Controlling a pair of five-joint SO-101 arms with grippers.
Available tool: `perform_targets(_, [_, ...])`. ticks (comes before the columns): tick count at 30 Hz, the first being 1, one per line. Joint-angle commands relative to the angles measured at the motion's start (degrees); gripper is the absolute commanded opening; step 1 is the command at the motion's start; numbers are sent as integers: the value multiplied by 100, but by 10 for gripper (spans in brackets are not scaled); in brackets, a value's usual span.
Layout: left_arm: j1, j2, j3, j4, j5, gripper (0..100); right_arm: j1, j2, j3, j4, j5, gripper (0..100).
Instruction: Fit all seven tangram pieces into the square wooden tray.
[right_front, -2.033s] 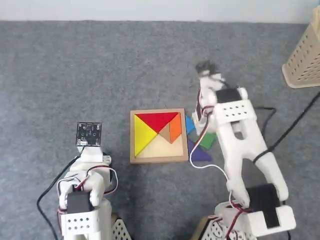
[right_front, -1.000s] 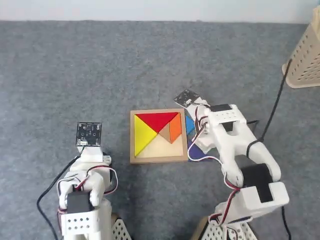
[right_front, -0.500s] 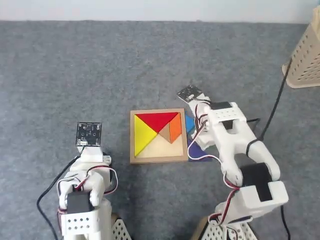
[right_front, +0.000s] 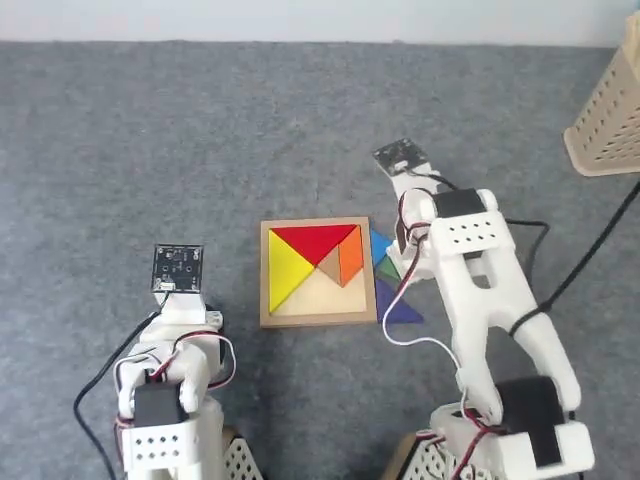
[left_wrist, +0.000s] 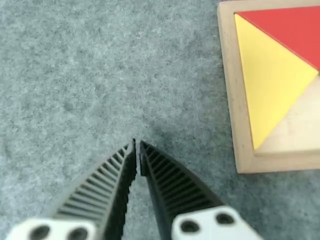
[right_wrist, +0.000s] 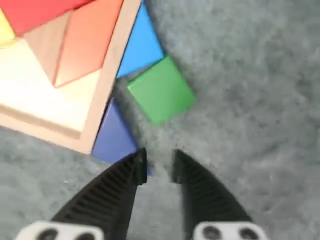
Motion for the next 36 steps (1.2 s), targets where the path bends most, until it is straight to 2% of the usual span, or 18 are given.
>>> perform_targets(1, [-35,-88,-66,26,44,12,-259,-286,-431,-119,-1116,178])
perform_targets(7, [-35,-88,-66,26,44,12,-426,435,-791,-620,-2198,180])
perform_targets(10, [-35,-88,-66,26,44,12,-444,1068,-1116,-804,-3182,180])
perform_targets(13, [-35,-88,-66,26,44,12,-426,1666,-1556,-743,-4281,180])
perform_targets(16, [-35,-88,-66,26,44,12,-400,2132,-1943,-374,-4738,180])
perform_targets(23, [-35,-88,-66,26,44,12,-470,3073,-2470,-66,-4809,177])
perform_targets(29, [-35,-88,-66,26,44,12,-444,3275,-2505,-22,-4782,177])
perform_targets(36, [-35,-88,-66,26,44,12,92,3292,-2497,242,-4396,177])
